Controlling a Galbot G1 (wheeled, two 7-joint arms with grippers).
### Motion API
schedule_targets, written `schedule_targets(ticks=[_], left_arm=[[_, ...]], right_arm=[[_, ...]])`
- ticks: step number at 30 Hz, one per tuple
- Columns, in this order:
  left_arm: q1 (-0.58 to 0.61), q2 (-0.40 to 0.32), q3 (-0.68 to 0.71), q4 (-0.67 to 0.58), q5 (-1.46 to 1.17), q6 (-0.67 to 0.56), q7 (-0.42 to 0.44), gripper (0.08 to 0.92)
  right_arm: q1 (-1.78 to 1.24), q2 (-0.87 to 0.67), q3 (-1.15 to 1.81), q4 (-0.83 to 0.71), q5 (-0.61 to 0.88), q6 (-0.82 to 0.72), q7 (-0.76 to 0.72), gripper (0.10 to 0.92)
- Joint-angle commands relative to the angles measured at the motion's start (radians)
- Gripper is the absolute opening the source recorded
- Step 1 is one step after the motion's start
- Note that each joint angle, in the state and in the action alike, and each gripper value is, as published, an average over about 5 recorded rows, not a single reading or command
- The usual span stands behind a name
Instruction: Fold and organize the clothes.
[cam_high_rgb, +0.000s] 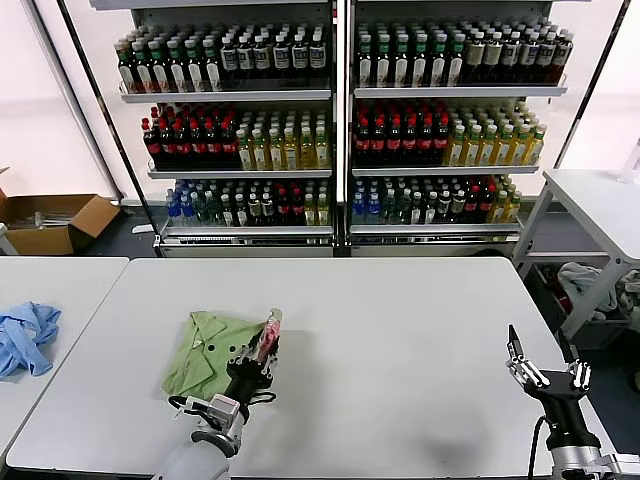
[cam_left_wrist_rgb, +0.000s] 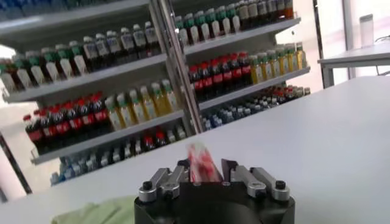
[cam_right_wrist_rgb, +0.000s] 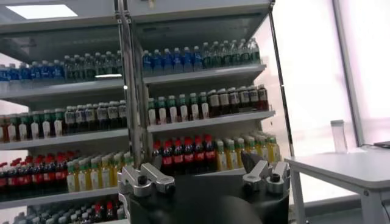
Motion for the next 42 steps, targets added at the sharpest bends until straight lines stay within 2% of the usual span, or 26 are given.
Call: schedule_targets(ticks=[1, 4, 9, 15, 18, 27, 33, 42], left_arm=[[-0.051, 0.013, 0.073, -0.098, 0.088, 0.011, -0.091, 0.426], [-0.032, 0.009, 0.043, -0.152, 0.100, 0.006, -0.102, 0.513], [0.064, 0.025, -0.107, -0.225, 0.127, -0.073, -0.005, 0.660], [0.153, 0.015, -0.270, -0.290, 0.108, -0.106, 0.057, 0.805], [0.162, -0.004, -0.307, -0.337, 0.049, -0.086, 0.066, 0.820], [0.168, -0.030, -0.321, -0.360, 0.012, -0.048, 0.068, 0.823], [0.172, -0.048, -0.320, -0.360, 0.009, -0.023, 0.067, 0.823], [0.176, -0.056, -0.316, -0.342, 0.008, -0.018, 0.069, 0.823]], right_arm=[[0.017, 0.003, -0.017, 0.002, -0.016, -0.022, -0.005, 0.823], [0.039, -0.005, -0.045, 0.007, -0.027, -0.071, -0.020, 0.823], [0.152, -0.050, -0.170, 0.031, -0.004, -0.269, -0.050, 0.823], [0.443, -0.142, -0.441, 0.071, 0.212, -0.575, -0.031, 0.823], [0.603, -0.140, -0.601, 0.048, 0.315, -0.651, 0.016, 0.823], [0.876, -0.028, -0.934, -0.116, 0.418, -0.715, 0.075, 0.823], [0.946, 0.071, -1.020, -0.214, 0.484, -0.736, 0.121, 0.823], [0.953, 0.151, -1.029, -0.292, 0.503, -0.752, 0.139, 0.823]])
